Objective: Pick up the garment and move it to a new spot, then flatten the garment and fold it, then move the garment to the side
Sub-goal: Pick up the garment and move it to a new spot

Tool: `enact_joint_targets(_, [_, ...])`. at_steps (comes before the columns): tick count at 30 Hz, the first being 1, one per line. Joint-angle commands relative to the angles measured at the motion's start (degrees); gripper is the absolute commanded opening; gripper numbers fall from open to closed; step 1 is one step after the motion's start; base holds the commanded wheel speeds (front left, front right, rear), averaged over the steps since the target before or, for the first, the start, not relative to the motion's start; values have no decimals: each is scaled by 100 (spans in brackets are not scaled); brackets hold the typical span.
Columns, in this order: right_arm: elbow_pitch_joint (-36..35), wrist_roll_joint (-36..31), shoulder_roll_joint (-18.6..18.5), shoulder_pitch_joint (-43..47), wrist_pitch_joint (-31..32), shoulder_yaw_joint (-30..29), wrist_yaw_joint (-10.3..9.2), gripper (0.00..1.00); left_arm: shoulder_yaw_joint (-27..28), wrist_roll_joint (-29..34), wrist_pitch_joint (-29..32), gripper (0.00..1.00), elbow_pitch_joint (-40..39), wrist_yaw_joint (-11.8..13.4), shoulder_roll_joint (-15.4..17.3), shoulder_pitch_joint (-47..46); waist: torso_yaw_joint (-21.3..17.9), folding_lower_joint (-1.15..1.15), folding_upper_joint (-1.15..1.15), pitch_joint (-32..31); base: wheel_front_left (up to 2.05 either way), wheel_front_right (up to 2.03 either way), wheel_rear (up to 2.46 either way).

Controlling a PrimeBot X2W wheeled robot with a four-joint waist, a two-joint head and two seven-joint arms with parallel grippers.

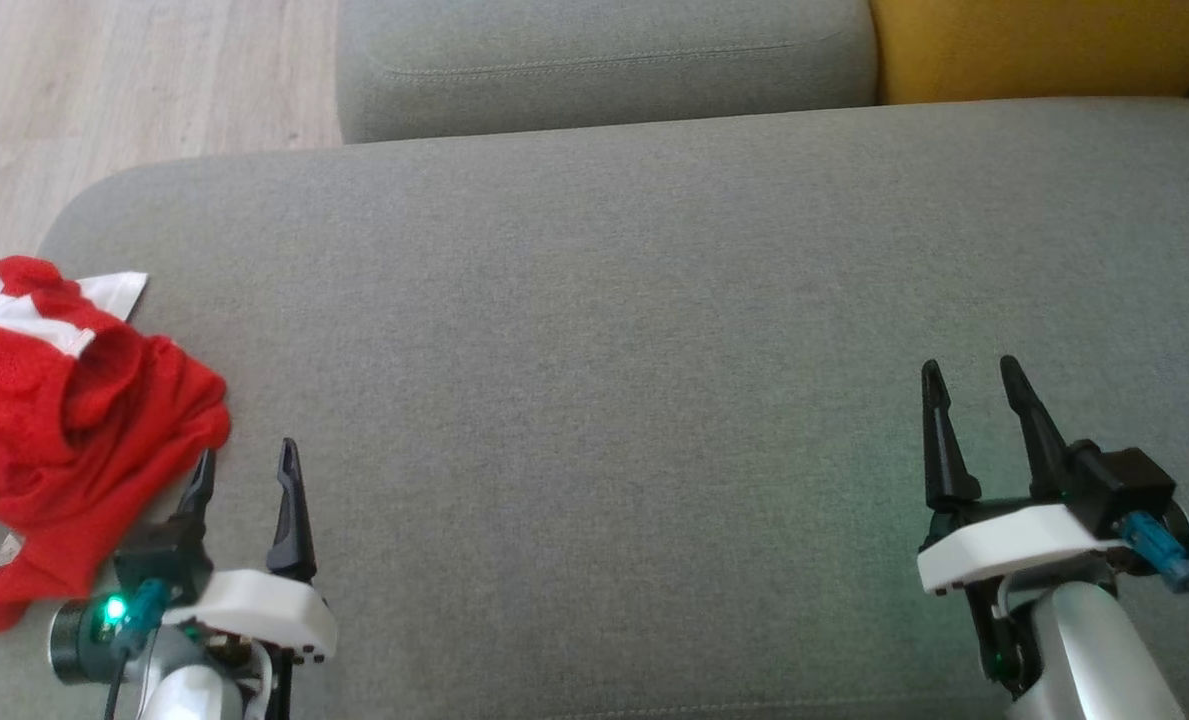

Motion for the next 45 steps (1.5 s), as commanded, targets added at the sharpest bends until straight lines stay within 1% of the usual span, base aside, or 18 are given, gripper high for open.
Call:
enact_joint_targets(1, [-246,-75,5,-277,-69,143,43,100,173,13,-71,100,-185,-19,53,-286,61,0,0,9,0,0,0])
enact_joint_targets(4, [-297,-96,6,-274,-69,198,43,100,138,44,-71,100,-179,-24,51,-326,236,0,0,28,0,0,0])
enact_joint_targets(7, [-337,-85,7,-281,-69,287,43,100,103,30,-71,100,-201,-21,49,-347,515,0,0,32,0,0,0])
enact_joint_targets(18, [-397,102,8,-288,-69,765,43,100,116,-67,-71,100,-295,62,46,-339,1890,0,0,10,0,0,0])
enact_joint_targets(19, [-397,102,8,-288,-69,765,43,100,116,-67,-71,100,-295,62,46,-339,1890,0,0,10,0,0,0])
enact_joint_targets(24, [-392,187,8,-315,-69,998,43,100,272,-98,-71,100,-297,73,45,-257,2355,0,0,44,0,0,0])
enact_joint_targets(28, [-374,215,8,-337,-69,1107,43,100,363,-130,-71,100,-291,88,45,-207,2640,0,0,77,0,0,0])
enact_joint_targets(32, [-380,228,8,-349,-69,1175,43,100,445,-121,-71,100,-303,86,45,-151,2819,0,0,100,0,0,0])
enact_joint_targets(36, [-351,239,8,-371,-69,1260,43,100,538,-136,-71,100,-315,100,45,-103,2858,0,0,121,0,0,0])
enact_joint_targets(42, [-353,199,8,-434,-69,1366,43,100,655,-217,-71,100,-338,137,45,-109,2705,0,0,249,0,0,0])
enact_joint_targets(45, [-384,133,8,-503,-69,1391,43,100,700,-365,-71,100,-280,66,45,-213,2568,0,0,399,0,0,0])
